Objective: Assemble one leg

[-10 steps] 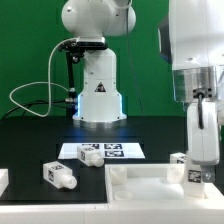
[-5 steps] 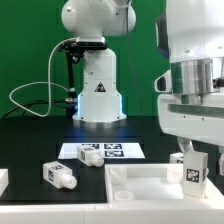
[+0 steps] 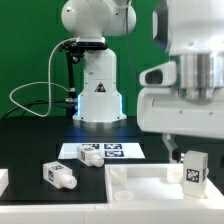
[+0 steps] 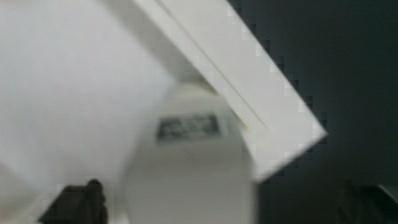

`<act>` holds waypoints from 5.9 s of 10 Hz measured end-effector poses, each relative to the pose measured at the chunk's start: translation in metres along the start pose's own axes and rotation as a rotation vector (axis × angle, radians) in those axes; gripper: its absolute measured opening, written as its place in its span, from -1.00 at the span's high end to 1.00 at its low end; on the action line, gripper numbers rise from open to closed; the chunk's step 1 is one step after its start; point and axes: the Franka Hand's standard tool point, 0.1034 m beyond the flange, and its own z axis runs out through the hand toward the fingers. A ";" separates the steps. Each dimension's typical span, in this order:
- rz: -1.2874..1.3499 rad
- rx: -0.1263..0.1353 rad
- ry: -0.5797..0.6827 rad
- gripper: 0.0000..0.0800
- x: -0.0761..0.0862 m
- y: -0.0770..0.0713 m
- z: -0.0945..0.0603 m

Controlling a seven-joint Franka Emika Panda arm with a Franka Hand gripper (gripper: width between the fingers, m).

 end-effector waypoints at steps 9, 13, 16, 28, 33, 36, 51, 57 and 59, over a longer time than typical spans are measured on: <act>0.875 -0.007 -0.016 0.26 0.006 0.014 0.001; 1.248 0.037 -0.027 0.26 0.005 0.017 0.000; 0.977 0.031 -0.016 -0.13 0.002 0.016 0.004; 0.157 -0.003 -0.012 0.01 -0.003 0.021 0.017; 0.604 -0.026 -0.022 0.29 -0.003 0.023 0.017; 1.183 0.014 -0.054 0.29 -0.004 0.026 0.019; 0.147 -0.004 -0.002 -0.62 -0.012 0.021 0.021; 0.397 -0.003 -0.002 0.29 -0.012 0.021 0.022; 0.581 0.001 0.003 0.29 -0.011 0.021 0.022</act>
Offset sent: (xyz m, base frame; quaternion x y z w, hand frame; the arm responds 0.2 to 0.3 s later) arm 0.0000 0.0000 0.0000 0.0000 0.0000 0.1296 0.9916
